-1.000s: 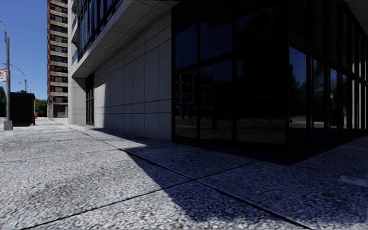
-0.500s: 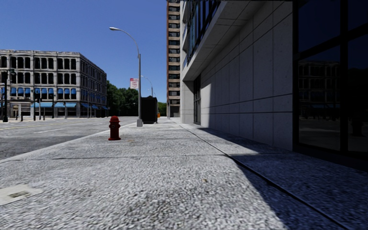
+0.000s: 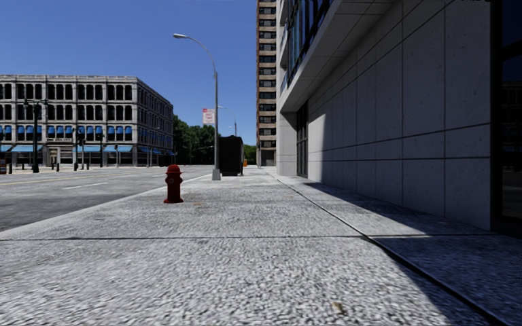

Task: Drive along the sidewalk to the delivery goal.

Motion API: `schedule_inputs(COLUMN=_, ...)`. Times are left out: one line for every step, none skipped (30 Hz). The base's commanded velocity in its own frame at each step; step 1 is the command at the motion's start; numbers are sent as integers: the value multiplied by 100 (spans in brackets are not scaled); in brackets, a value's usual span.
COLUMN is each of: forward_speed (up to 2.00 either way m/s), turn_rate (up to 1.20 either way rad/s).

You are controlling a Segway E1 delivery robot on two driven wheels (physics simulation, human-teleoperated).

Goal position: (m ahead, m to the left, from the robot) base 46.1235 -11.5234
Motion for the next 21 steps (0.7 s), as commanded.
schedule_inputs(forward_speed=155, turn_rate=0)
schedule_inputs(forward_speed=155, turn_rate=0)
schedule_inputs(forward_speed=155, turn_rate=0)
schedule_inputs(forward_speed=155, turn_rate=0)
schedule_inputs(forward_speed=155, turn_rate=0)
schedule_inputs(forward_speed=155, turn_rate=0)
schedule_inputs(forward_speed=155, turn_rate=0)
schedule_inputs(forward_speed=155, turn_rate=0)
schedule_inputs(forward_speed=155, turn_rate=-1)
schedule_inputs(forward_speed=155, turn_rate=-1)
schedule_inputs(forward_speed=155, turn_rate=-23)
schedule_inputs(forward_speed=155, turn_rate=-43)
schedule_inputs(forward_speed=155, turn_rate=-57)
schedule_inputs(forward_speed=155, turn_rate=-69)
schedule_inputs(forward_speed=155, turn_rate=-78)
schedule_inputs(forward_speed=155, turn_rate=-88)
schedule_inputs(forward_speed=155, turn_rate=-88)
schedule_inputs(forward_speed=155, turn_rate=-93)
schedule_inputs(forward_speed=155, turn_rate=-94)
schedule_inputs(forward_speed=155, turn_rate=-46)
schedule_inputs(forward_speed=155, turn_rate=-7)
